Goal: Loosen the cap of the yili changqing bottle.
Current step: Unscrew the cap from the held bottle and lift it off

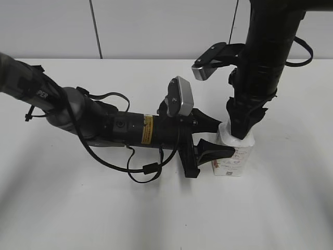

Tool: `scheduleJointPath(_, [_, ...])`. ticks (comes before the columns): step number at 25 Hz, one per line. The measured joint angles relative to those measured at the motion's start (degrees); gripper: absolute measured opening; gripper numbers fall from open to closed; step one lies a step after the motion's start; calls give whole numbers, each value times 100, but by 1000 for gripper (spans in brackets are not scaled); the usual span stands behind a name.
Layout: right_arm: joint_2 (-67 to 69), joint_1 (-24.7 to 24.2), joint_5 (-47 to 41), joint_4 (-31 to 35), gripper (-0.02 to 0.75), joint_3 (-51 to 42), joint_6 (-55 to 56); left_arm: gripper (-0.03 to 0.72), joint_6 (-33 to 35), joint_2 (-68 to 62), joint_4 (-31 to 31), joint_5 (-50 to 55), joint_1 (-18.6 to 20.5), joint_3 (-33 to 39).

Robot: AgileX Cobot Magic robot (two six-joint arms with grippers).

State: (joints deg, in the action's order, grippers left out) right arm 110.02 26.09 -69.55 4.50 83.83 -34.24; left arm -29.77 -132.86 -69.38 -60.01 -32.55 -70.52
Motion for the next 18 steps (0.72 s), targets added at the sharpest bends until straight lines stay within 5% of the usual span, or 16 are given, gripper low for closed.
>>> scheduleJointPath(7, [0,0,5,-55,397,0,-1883,407,7,0,-16,0,0,0])
scheduleJointPath(16, [0,0,11,20,402,0,-2007,407,13,0,-23,-5,0,0])
scheduleJointPath(18, [0,0,11,25,460,0,-1796,407,13,0,-23,-5,0,0])
